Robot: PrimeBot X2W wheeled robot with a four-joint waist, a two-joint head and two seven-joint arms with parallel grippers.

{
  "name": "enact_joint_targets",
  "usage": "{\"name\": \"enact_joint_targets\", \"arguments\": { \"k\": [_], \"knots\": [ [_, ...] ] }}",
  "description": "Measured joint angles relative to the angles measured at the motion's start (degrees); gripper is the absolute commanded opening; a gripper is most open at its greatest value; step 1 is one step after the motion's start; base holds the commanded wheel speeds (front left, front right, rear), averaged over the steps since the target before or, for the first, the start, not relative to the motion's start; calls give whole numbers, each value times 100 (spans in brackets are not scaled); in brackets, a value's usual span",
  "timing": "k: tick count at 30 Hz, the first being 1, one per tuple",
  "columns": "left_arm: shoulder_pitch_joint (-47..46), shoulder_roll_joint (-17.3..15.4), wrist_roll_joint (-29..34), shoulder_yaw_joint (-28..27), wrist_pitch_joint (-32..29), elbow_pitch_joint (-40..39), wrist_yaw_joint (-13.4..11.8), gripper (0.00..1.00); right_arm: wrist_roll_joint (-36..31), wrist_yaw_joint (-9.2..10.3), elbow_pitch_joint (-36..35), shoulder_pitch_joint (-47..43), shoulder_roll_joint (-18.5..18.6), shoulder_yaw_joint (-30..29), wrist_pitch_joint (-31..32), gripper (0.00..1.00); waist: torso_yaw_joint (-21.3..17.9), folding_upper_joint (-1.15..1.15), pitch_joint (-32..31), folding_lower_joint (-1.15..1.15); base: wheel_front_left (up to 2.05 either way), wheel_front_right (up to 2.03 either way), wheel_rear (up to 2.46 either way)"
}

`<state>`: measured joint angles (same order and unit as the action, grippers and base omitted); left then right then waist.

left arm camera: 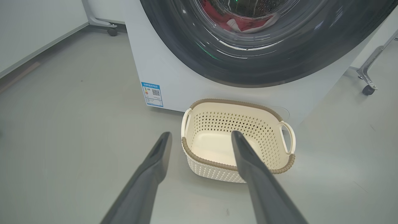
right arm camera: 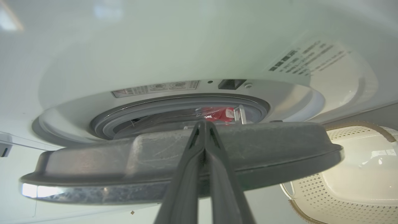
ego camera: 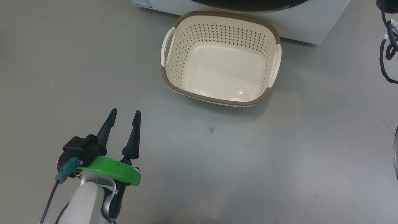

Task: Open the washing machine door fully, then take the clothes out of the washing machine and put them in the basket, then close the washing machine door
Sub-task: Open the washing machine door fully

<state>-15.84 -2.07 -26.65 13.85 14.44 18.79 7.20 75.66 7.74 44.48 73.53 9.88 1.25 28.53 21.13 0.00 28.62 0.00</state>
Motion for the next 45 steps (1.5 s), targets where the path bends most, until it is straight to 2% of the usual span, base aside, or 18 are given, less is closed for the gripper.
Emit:
{"name": "enact_joint_targets", "arguments": {
  "k": [19, 22, 28, 35, 41, 45],
  "knots": [
    [16, -9, 20, -54, 0, 22, 1, 100, 145, -62, 57, -380, -145, 146, 320, 0, -163, 0, -310, 0, 0, 0, 0],
    [30, -9, 51, -54, 0, 27, 1, 100, 198, -162, 59, -494, -214, 156, 369, 0, -179, 0, -348, 0, 0, 0, 0],
    [104, -16, 63, -52, 0, 68, 1, 100, 247, -178, 79, -669, -372, 185, 448, 0, -219, 0, -452, 0, 0, 0, 0],
    [121, -37, 99, -52, 0, 56, 1, 100, 248, -182, 56, -680, -391, 182, 450, 0, -258, 0, -495, 0, 0, 0, 0],
    [121, -43, 99, -52, 0, 49, 16, 100, 198, -404, -87, -681, -381, 189, 253, 0, -279, 0, -512, 0, 0, 0, 0],
    [130, -45, 104, -62, 0, 48, 16, 100, -222, -735, -191, -701, -131, 349, -141, 0, -298, 0, -542, 0, 0, 0, 0]
  ]
}}
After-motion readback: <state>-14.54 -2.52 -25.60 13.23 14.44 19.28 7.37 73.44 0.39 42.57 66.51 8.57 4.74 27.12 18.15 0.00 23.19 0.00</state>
